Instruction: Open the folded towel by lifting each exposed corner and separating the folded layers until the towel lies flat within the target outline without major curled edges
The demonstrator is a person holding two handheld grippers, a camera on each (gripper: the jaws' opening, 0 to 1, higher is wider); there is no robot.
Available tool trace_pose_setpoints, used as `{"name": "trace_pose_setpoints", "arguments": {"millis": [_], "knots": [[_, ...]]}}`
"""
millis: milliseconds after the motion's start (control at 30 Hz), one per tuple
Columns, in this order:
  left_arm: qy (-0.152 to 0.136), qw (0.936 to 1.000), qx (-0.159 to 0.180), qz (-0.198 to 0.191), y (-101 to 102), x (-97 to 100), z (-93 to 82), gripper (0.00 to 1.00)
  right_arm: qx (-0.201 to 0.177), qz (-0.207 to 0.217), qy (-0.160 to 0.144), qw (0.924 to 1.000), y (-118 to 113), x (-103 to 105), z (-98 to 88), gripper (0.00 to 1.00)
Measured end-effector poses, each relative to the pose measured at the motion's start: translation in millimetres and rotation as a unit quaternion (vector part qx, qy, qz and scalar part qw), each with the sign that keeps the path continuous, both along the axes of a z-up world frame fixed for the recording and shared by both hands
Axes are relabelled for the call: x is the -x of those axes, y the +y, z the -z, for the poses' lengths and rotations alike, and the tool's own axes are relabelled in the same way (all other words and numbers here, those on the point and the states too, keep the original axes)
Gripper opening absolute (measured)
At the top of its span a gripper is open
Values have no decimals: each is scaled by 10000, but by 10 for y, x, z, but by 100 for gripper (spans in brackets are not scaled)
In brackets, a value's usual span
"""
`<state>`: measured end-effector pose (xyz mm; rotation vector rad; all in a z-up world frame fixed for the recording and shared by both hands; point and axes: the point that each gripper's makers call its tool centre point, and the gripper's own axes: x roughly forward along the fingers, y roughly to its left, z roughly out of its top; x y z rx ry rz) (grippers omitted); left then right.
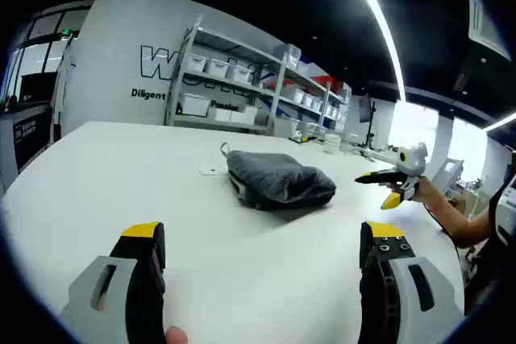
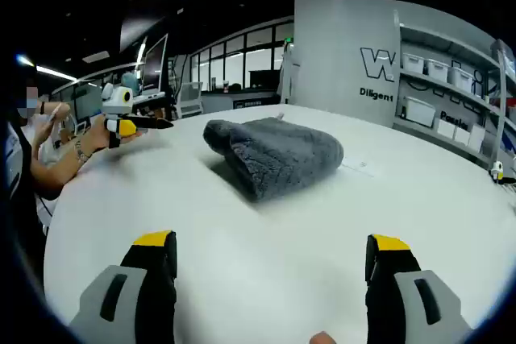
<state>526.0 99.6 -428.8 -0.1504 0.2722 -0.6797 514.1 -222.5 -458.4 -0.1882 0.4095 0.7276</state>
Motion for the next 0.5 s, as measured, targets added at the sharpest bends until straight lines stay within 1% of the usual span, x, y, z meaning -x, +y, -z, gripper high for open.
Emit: {"name": "trace_pose_setpoints", "arguments": {"millis": [500], "knots": [[0,10000,-2,1,4,4,-6,99,0,-13,24,10000,-4,-13,16,100]]}}
